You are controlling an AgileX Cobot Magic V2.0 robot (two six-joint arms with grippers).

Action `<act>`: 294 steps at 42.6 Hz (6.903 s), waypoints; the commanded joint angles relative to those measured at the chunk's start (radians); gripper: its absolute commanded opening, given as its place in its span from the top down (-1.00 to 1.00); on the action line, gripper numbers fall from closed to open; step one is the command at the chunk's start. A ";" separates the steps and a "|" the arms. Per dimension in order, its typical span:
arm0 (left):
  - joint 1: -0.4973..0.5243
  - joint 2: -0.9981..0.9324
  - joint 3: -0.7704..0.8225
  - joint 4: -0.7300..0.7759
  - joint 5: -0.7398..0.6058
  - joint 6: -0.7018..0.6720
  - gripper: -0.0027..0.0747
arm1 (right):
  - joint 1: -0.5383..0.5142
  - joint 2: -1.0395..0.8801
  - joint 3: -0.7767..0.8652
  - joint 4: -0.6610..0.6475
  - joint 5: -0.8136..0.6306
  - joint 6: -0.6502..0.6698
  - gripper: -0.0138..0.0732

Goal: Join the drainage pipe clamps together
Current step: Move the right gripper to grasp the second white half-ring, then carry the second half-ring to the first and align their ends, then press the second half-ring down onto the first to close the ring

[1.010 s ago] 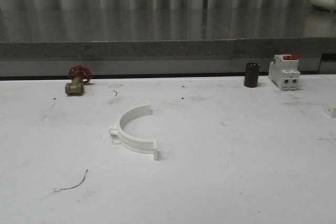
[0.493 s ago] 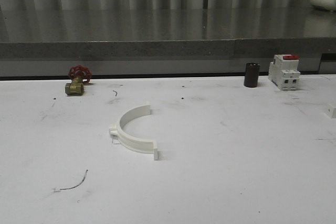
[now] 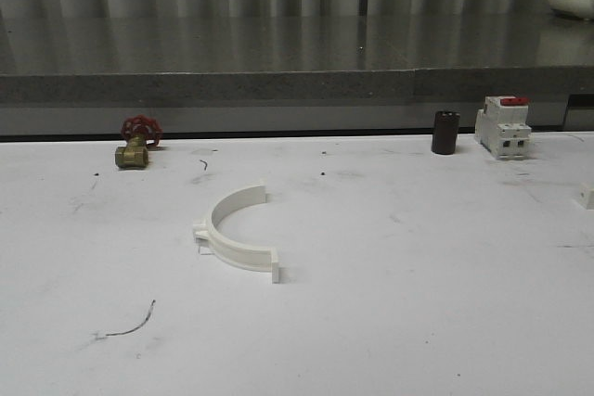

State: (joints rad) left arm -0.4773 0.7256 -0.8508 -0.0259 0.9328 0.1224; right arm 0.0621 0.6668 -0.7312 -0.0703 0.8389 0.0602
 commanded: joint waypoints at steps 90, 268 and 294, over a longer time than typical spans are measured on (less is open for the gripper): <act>-0.007 -0.004 -0.025 -0.010 -0.070 -0.005 0.23 | -0.334 1.165 -0.463 0.149 -0.108 -0.095 0.18; -0.007 -0.004 -0.025 -0.010 -0.070 -0.005 0.23 | 0.433 1.408 -0.893 0.205 0.000 0.319 0.01; -0.007 -0.004 -0.025 -0.010 -0.070 -0.005 0.23 | 0.433 1.347 -0.898 0.177 0.027 0.319 -0.18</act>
State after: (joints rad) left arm -0.4773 0.7256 -0.8508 -0.0276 0.9290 0.1224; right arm 0.4936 2.1157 -1.5985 0.1272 0.8597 0.3829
